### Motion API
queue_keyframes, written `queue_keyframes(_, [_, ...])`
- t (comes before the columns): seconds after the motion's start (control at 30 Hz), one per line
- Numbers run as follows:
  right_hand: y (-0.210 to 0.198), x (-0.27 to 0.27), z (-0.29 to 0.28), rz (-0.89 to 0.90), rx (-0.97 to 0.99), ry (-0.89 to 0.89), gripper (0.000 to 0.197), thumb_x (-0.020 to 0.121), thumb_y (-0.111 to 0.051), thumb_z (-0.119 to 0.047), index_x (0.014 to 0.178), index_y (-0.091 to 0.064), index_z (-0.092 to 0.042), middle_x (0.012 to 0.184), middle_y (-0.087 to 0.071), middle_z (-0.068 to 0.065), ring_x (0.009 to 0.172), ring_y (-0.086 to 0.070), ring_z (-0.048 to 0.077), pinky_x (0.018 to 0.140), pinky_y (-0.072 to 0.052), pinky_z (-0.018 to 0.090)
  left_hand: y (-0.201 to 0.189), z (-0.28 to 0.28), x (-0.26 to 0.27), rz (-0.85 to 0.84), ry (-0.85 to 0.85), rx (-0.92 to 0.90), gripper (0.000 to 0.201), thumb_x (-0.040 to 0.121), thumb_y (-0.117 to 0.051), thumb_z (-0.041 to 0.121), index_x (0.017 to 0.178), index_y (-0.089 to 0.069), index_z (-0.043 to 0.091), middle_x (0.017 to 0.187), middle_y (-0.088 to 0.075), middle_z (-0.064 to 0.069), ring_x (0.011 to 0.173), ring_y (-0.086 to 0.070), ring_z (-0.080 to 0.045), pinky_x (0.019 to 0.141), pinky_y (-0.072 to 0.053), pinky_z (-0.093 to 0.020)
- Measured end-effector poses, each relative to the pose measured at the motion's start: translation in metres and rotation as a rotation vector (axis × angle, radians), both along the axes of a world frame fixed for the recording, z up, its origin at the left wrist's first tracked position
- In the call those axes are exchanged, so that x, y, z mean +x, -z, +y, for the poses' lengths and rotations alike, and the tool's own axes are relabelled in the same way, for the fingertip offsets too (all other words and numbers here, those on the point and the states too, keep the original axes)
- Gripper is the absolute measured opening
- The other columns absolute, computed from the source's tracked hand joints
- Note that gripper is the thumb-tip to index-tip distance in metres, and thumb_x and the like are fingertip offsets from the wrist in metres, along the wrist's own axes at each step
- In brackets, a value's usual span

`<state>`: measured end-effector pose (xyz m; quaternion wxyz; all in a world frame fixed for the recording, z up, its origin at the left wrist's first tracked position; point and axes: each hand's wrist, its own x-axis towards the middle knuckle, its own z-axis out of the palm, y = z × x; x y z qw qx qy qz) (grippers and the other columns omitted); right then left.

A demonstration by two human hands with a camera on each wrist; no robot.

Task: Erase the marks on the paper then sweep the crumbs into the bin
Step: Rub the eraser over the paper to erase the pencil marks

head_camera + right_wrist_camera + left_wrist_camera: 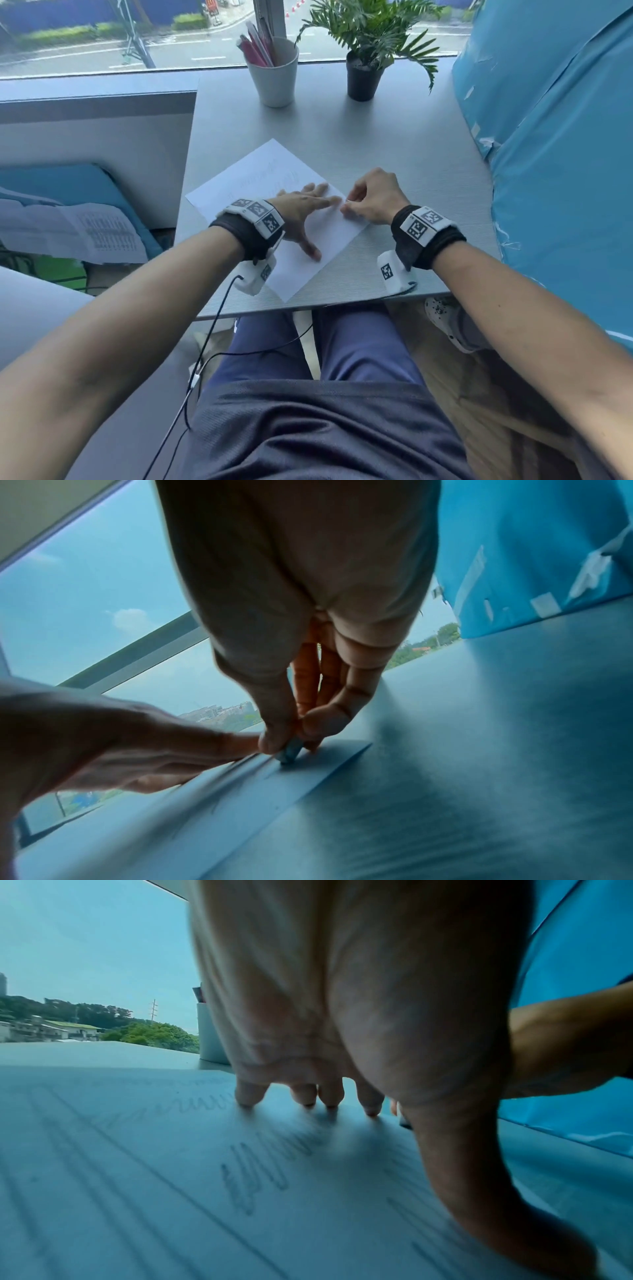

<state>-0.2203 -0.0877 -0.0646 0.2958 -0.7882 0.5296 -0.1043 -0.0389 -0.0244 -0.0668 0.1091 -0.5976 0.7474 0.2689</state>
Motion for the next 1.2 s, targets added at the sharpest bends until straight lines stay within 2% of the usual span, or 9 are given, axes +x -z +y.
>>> queue_keyframes(0.13, [0.002,0.008,0.002,-0.029,-0.041,0.104,0.014,0.072,-0.081,-0.025,0.077,-0.076,-0.013,0.078,-0.071,0.003,0.074,-0.065,0.014,0.07,-0.051,0.022,0.004,-0.003,0.003,0.001,-0.028,0.02,0.129,0.059,-0.083,0.065,0.155,0.0,0.044,0.164,0.016,0.007,0.15,0.017,-0.015,0.112,0.003,-0.071])
queue_keyframes(0.27, [0.004,0.023,0.024,-0.006,-0.006,-0.076,0.011,0.073,-0.079,-0.022,0.076,-0.077,-0.012,0.074,-0.071,0.002,0.071,-0.065,0.013,0.064,-0.05,0.019,0.01,-0.002,0.004,-0.005,-0.034,0.02,0.129,0.058,-0.081,0.068,0.155,-0.001,0.043,0.163,0.019,0.01,0.149,0.02,-0.014,0.111,0.006,-0.073])
queue_keyframes(0.4, [-0.003,0.018,0.003,-0.045,-0.024,0.104,0.013,0.072,-0.079,-0.025,0.074,-0.076,-0.014,0.077,-0.073,0.002,0.07,-0.064,0.012,0.065,-0.048,0.02,0.01,0.0,0.003,0.013,-0.067,0.013,0.129,0.057,-0.082,0.068,0.154,0.0,0.046,0.163,0.018,0.011,0.149,0.02,-0.015,0.108,0.007,-0.075])
queue_keyframes(0.53, [0.0,0.027,0.023,0.017,0.023,-0.141,0.01,0.076,-0.077,-0.021,0.079,-0.078,-0.012,0.077,-0.073,0.002,0.072,-0.067,0.013,0.07,-0.057,0.025,0.009,-0.001,0.0,-0.009,-0.098,0.021,0.131,0.055,-0.083,0.068,0.155,-0.002,0.044,0.162,0.02,0.014,0.149,0.021,-0.016,0.106,0.004,-0.078])
queue_keyframes(0.67, [0.001,0.019,0.005,-0.056,-0.002,0.1,0.016,0.071,-0.079,-0.026,0.077,-0.077,-0.011,0.077,-0.072,0.004,0.074,-0.067,0.014,0.066,-0.051,0.022,0.006,0.0,-0.002,-0.005,-0.108,0.021,0.128,0.056,-0.084,0.065,0.154,-0.003,0.048,0.163,0.018,0.013,0.15,0.02,-0.018,0.105,0.004,-0.079])
queue_keyframes(0.77, [0.001,0.024,0.019,-0.008,0.047,-0.094,0.011,0.074,-0.078,-0.022,0.076,-0.077,-0.011,0.074,-0.072,0.003,0.07,-0.066,0.014,0.064,-0.052,0.025,0.006,-0.001,-0.003,-0.009,-0.118,0.027,0.129,0.056,-0.084,0.066,0.154,-0.004,0.046,0.162,0.02,0.014,0.149,0.021,-0.017,0.105,0.004,-0.079])
queue_keyframes(0.9, [-0.001,0.017,0.002,-0.041,0.018,0.104,0.017,0.071,-0.08,-0.027,0.078,-0.077,-0.011,0.075,-0.071,0.002,0.07,-0.065,0.012,0.064,-0.049,0.021,0.009,0.0,-0.002,-0.002,-0.113,0.011,0.128,0.055,-0.083,0.067,0.154,-0.003,0.048,0.163,0.018,0.013,0.15,0.019,-0.019,0.105,0.003,-0.079])
queue_keyframes(1.03, [0.0,0.024,0.022,0.036,0.044,-0.109,0.014,0.076,-0.074,-0.023,0.077,-0.077,-0.01,0.078,-0.073,0.005,0.071,-0.066,0.015,0.058,-0.045,0.017,0.008,0.0,-0.002,-0.009,-0.115,0.021,0.13,0.056,-0.083,0.068,0.154,-0.001,0.046,0.163,0.02,0.013,0.15,0.02,-0.019,0.105,0.004,-0.079])
queue_keyframes(1.2, [-0.003,0.015,0.008,-0.016,0.049,0.044,0.014,0.074,-0.076,-0.023,0.077,-0.077,-0.009,0.077,-0.073,0.004,0.072,-0.067,0.015,0.057,-0.043,0.017,0.009,0.0,-0.002,0.007,-0.12,0.012,0.129,0.055,-0.084,0.067,0.154,-0.003,0.048,0.163,0.018,0.013,0.15,0.02,-0.019,0.104,0.003,-0.08])
